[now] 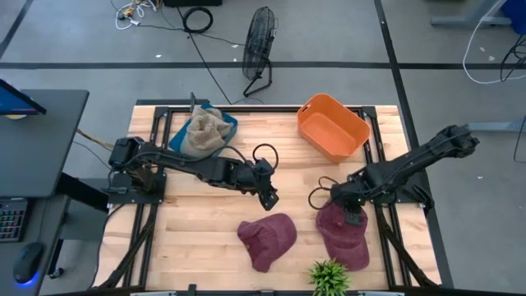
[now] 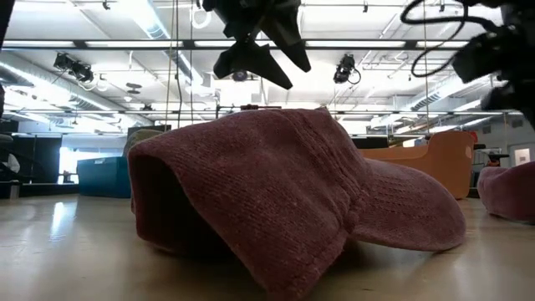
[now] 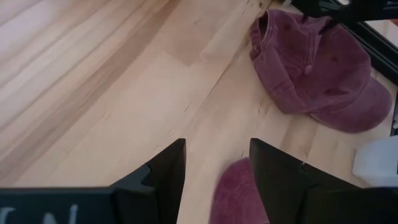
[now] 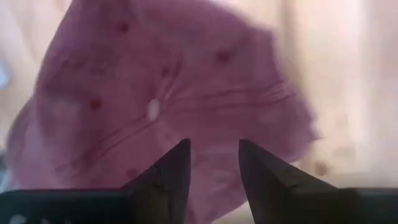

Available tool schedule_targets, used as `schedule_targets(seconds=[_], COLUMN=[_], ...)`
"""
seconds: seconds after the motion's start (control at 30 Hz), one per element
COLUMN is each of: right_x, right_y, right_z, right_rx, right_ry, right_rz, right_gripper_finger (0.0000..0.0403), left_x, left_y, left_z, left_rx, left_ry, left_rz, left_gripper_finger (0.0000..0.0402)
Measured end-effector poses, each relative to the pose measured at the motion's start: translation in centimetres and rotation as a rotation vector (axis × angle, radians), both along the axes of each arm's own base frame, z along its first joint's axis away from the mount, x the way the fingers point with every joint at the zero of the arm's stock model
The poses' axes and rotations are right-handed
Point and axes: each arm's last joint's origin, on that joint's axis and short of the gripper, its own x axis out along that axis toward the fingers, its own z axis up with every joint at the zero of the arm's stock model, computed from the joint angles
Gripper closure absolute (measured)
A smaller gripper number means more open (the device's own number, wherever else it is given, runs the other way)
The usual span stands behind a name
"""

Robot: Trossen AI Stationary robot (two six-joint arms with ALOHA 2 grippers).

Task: Pick & Place hat
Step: Put the right red cap into the orange bin

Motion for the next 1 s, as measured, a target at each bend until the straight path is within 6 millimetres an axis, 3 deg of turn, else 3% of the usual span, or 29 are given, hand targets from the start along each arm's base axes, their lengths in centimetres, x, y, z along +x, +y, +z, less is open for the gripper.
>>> schedule_targets(seconds=[0.13,0.43,0.63,1.0], right_x=[-0.3,-0.5,-1.6,-2.4], right_y=[0.7,2.3,2.1,1.3], right_z=[-1.1,-2.6,-4.6,-7.8], right_rx=[0.086,0.058,0.037,-0.059], right_ry=[-0.018,-0.181,-0.138,-0.222], right_rz=[0.124,0.420,0.449,0.429], right_gripper_finger=[0.0264,0.0253,0.0238,0.0228], left_x=[0.0,0.0,0.0,0.0], left_y=[0.0,0.0,-0.1,0.0], left_z=[0.0,0.0,0.0,0.0], left_rx=[-0.008,-0.009,-0.009,-0.009], left_ry=[0.004,0.004,0.005,0.004], left_rz=[-0.008,-0.008,-0.009,-0.007], left_gripper_finger=[0.0220,0.0220,0.0220,0.0220])
